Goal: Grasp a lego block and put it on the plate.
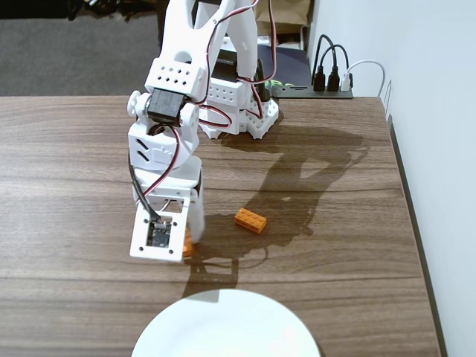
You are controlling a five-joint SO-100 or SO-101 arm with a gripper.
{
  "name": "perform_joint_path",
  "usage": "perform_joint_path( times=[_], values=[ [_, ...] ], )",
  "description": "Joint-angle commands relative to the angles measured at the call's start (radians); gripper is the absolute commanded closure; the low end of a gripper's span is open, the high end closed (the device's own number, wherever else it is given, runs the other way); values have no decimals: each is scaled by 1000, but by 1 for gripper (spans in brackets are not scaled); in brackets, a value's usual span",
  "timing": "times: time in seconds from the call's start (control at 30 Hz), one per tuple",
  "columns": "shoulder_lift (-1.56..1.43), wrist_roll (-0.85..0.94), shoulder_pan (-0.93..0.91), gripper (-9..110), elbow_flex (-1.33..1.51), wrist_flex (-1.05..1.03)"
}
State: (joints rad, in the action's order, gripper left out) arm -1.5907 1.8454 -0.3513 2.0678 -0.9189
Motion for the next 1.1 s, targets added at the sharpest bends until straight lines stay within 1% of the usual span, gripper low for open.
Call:
perform_joint_path(
  times=[0.0,0.27,0.3,0.5,0.73,0.87,1.07],
  values=[
    [-31,-2,-2,92,-8,3],
    [-41,-8,2,92,-2,5],
    [-46,-11,3,95,-2,5],
    [-74,-29,15,95,-6,-5],
    [-153,-83,57,95,-14,0],
    [-201,-135,91,95,-63,0],
    [-176,-207,132,95,-199,-18]
  ],
)
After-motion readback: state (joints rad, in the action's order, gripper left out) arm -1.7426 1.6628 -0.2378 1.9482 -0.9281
